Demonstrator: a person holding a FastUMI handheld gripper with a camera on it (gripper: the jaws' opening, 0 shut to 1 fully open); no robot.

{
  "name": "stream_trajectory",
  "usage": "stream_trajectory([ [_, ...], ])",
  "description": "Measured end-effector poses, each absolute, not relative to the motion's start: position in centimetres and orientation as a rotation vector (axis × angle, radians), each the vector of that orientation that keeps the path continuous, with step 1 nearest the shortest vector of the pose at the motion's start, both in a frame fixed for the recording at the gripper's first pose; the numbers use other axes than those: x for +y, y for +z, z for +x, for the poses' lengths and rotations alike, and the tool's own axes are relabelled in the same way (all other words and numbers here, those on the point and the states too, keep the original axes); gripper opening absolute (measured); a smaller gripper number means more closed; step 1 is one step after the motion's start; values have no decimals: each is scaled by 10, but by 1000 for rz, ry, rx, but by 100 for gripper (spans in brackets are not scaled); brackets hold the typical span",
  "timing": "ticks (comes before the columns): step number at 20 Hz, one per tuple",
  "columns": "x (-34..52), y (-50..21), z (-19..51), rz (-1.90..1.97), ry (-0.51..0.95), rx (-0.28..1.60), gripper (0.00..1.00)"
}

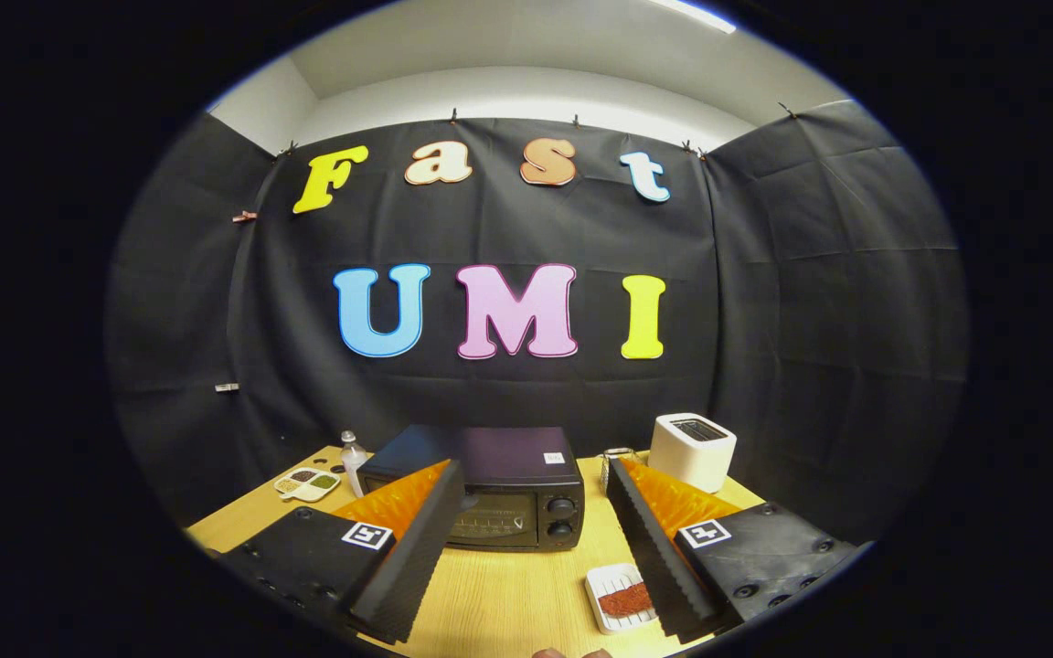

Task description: Open the toaster oven, put the food inside, and close the toaster oven door.

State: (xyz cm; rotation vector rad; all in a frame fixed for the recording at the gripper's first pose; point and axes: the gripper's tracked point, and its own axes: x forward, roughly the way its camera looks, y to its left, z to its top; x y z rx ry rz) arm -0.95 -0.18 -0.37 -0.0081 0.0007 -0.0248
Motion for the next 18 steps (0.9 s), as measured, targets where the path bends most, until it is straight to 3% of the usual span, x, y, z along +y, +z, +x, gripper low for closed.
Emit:
stream_trajectory([
  [18,56,-25,12,-41,41,49,97],
])
